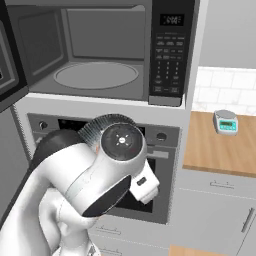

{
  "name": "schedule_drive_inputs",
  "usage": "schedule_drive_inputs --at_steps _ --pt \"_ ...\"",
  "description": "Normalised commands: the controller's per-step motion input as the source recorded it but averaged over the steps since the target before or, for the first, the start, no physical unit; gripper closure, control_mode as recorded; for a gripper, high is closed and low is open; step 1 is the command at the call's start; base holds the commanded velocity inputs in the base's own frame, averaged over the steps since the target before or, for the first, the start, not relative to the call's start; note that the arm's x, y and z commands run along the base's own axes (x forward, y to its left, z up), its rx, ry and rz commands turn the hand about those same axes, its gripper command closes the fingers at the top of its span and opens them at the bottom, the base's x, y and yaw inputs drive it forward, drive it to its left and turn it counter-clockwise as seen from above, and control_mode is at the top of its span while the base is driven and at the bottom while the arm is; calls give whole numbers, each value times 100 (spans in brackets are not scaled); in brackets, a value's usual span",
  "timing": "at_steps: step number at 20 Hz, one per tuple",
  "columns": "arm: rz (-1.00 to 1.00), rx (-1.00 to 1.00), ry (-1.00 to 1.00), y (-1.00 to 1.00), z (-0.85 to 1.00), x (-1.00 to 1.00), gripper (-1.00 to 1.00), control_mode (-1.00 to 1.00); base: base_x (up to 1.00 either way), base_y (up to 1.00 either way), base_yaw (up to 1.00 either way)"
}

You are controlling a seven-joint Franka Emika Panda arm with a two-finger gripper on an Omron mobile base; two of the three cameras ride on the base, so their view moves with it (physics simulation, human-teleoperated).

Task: Open the microwave, place the bowl with waffle inside the microwave, then close the microwave door and turn it on.

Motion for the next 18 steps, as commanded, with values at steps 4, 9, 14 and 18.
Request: schedule_drive_inputs --at_steps 4,9,14,18 --pt "-4 1 0 99 94 19 100 -100 0 0 0" --pt "-5 1 -1 87 69 40 100 -100 0 0 0" --pt "-2 1 -11 59 44 49 100 -100 0 0 0" --pt "-4 12 -10 21 34 57 100 -100 0 0 0"
